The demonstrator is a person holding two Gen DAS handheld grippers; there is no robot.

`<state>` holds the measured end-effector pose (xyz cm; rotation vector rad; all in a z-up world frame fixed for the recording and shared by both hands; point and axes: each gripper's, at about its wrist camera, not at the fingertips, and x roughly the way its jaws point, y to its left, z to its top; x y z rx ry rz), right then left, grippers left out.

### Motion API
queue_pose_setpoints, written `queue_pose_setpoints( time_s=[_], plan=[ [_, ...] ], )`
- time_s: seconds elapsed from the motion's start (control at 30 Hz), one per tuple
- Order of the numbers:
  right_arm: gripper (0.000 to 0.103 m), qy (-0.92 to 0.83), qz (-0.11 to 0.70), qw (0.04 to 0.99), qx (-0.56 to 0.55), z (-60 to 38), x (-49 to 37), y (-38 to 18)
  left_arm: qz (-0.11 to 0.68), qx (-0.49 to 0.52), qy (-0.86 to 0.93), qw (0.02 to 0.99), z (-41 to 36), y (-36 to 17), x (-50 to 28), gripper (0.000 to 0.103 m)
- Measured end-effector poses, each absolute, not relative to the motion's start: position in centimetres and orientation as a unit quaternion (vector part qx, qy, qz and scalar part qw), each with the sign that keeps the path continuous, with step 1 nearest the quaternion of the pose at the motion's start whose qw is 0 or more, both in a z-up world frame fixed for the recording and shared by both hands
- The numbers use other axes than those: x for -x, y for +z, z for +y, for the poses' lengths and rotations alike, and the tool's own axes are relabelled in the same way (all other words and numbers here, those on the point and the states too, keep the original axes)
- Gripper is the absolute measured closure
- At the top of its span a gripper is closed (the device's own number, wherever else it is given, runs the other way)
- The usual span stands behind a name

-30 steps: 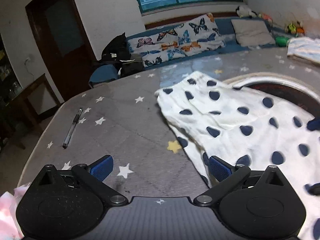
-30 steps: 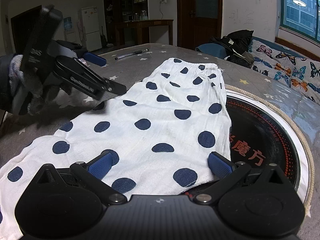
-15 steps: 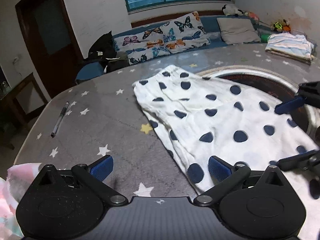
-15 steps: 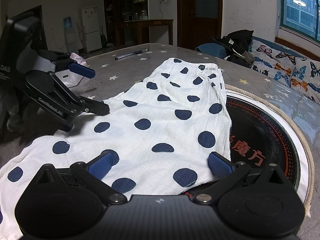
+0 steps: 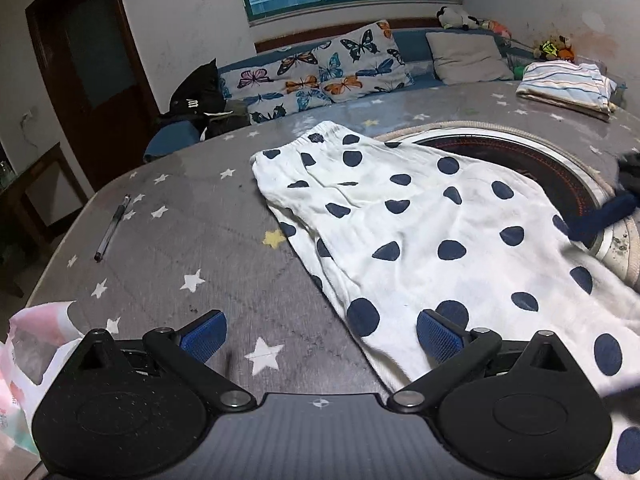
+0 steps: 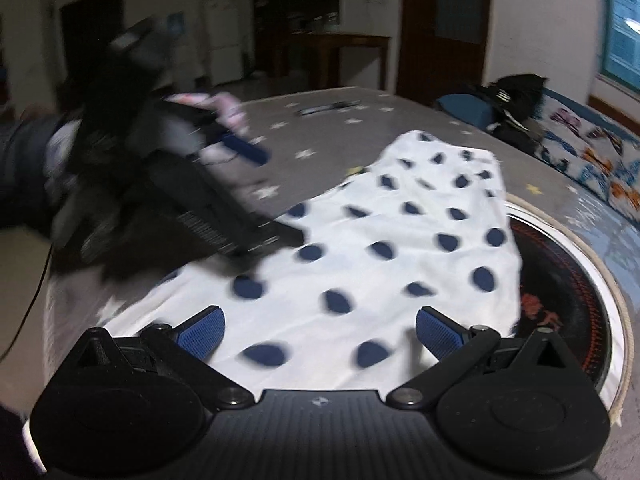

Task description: Fold clothes

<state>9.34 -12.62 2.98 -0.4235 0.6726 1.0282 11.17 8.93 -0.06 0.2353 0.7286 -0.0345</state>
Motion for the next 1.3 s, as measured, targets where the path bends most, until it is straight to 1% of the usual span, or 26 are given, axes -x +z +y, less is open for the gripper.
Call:
queue_pose_setpoints(
  time_s=[0.1,0.13,0.27,0.33,0.37,0.43,0.63,0.77,0.97,1.1,1.3],
  plan=[
    [0.001,0.492,0.315,0.785,0.206,-12.9,-7.3,3.2,0.353,-0.115,-0.012,0.928,9.0,0.1,-10.9,0.0],
    [0.005,0.497,0.32,0.781,0.199,-13.3,-6.9,3.4,0.352,-0.116,-0.011,0.929,9.0,0.2,-10.8,0.0],
    [0.014,0.513,0.343,0.768,0.171,-15.1,-5.3,4.1,0.342,-0.111,-0.009,0.933,9.2,0.9,-10.1,0.0],
    [0.023,0.516,0.348,0.763,0.175,-15.7,-4.2,4.1,0.339,-0.107,-0.01,0.935,9.1,1.2,-9.6,0.0],
    [0.024,0.518,0.353,0.759,0.177,-15.8,-3.7,4.0,0.338,-0.105,-0.011,0.935,9.1,1.3,-9.4,0.0],
    [0.032,0.52,0.364,0.751,0.183,-16.0,-3.0,3.7,0.336,-0.104,-0.015,0.936,8.8,1.6,-8.7,0.0],
    [0.033,0.51,0.359,0.763,0.173,-17.3,-2.4,4.8,0.326,-0.1,-0.034,0.939,7.9,2.8,-6.3,0.0],
    [0.033,0.506,0.376,0.756,0.179,-17.3,-2.0,4.0,0.319,-0.107,-0.053,0.94,7.0,3.4,-4.5,0.0],
    [0.032,0.504,0.358,0.77,0.155,-18.5,-1.2,5.7,0.309,-0.108,-0.074,0.942,5.9,4.0,-1.3,0.0],
    [0.032,0.485,0.358,0.78,0.168,-19.6,-0.7,6.1,0.29,-0.119,-0.078,0.947,5.2,4.2,0.7,0.0],
    [0.033,0.47,0.383,0.776,0.172,-21.6,0.3,5.8,0.277,-0.116,-0.114,0.947,4.8,4.9,2.8,0.001]
  ],
)
